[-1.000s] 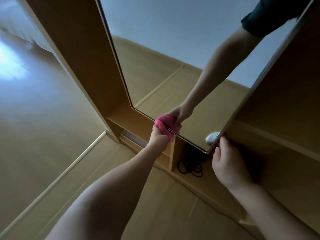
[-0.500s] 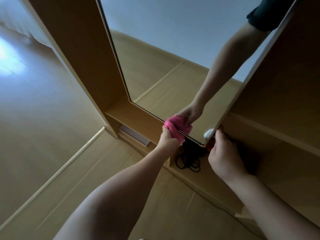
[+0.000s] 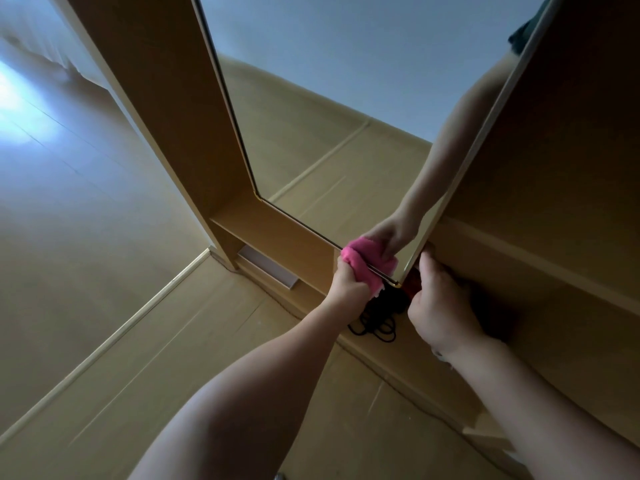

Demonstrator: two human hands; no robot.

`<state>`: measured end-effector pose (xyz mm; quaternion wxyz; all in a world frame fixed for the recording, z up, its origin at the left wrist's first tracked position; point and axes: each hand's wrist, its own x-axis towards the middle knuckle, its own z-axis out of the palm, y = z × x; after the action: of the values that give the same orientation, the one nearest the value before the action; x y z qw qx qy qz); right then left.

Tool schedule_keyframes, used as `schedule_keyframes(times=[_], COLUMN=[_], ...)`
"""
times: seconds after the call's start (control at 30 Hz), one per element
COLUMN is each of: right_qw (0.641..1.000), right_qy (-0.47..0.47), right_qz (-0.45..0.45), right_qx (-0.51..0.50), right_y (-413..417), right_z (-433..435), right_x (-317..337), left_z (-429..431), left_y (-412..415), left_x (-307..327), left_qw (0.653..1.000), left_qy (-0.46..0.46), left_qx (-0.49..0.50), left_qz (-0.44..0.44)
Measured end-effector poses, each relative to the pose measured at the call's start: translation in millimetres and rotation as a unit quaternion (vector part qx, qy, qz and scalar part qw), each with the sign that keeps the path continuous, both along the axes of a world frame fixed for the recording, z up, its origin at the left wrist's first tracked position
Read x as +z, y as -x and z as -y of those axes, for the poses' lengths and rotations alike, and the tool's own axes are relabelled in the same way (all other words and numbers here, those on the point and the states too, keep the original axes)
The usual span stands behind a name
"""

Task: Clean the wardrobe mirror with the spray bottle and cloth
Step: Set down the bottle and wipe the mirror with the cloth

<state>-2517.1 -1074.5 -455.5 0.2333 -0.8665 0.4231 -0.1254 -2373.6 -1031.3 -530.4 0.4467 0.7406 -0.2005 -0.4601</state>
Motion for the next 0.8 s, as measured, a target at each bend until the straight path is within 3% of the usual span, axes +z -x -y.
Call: schedule_keyframes(times=[0.27, 0.4, 0.57, 0.8], right_qw=[1.0, 0.998, 0.995, 0.983], right_qy=[-0.019, -0.045, -0.083, -0.047], right_qz=[0.015, 0.019, 0.039, 0.094], right_qx=[0.019, 0.027, 0.04, 0.151], right_y=[3.5, 10.0, 31.8, 10.5], right_z=[3.3, 3.4, -13.4, -53.5], right_x=[5.7, 8.4, 24.0, 99.3], left_z=[-8.0, -25.6, -55.9, -95.4], left_y=[14.1, 18.1, 8.4, -25.7], left_x=[6.3, 15.8, 53.4, 157.0], left_qw=[0.997, 0.994, 0.996, 0.993], left_qy=[0.007, 0.002, 0.029, 0.118], left_qx=[-0.075, -0.112, -0.081, -0.02], left_qz=[0.02, -0.012, -0.037, -0.005])
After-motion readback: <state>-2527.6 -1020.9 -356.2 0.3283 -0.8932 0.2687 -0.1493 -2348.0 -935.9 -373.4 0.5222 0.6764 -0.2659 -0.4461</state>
